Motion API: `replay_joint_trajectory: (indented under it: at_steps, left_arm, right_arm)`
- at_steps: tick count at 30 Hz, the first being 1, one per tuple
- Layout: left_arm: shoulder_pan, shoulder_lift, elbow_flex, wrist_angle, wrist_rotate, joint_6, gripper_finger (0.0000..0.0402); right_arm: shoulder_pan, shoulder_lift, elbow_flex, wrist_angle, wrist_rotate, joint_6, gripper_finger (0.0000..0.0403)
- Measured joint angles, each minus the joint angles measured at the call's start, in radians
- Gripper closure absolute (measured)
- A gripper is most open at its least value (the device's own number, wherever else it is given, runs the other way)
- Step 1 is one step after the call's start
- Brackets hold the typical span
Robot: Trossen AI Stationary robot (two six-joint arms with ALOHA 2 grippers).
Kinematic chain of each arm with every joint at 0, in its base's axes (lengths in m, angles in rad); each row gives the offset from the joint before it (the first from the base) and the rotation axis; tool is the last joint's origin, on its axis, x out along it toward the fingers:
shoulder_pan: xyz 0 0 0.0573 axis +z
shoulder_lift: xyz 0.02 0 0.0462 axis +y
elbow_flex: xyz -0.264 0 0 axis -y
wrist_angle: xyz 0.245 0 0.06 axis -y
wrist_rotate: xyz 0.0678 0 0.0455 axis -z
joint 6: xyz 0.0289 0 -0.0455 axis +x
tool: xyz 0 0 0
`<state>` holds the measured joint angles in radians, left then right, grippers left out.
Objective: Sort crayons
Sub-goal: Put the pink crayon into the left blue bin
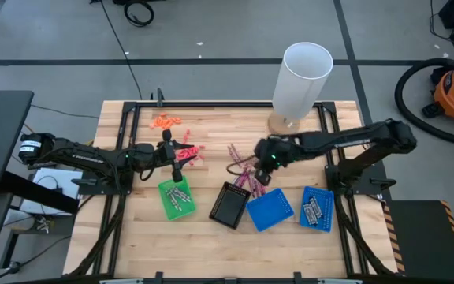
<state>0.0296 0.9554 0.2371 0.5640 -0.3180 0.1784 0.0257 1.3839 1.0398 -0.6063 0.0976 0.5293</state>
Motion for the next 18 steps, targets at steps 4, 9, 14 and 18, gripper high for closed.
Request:
replay_joint_trajectory:
  at_steps: [4,9,14,18]
  left_arm:
    - [0.000,0.000,0.000,0.000,0.000,-0.006,0.0214]
    - [0.000,0.000,0.000,0.002,-0.005,-0.004,0.0214]
    - [0.004,0.000,0.000,0.017,-0.029,0.014,0.0214]
    - [0.020,0.000,0.000,0.022,-0.029,0.025,0.0214]
  right_arm:
    - [0.086,-0.090,-0.070,-0.036,0.040,0.161,0.0375]
    - [0.208,-0.175,-0.127,-0.149,0.087,0.385,0.0375]
    - [0.305,-0.217,-0.162,-0.219,0.115,0.523,0.0375]
    - [0.363,-0.212,-0.171,-0.182,0.126,0.450,0.0375]
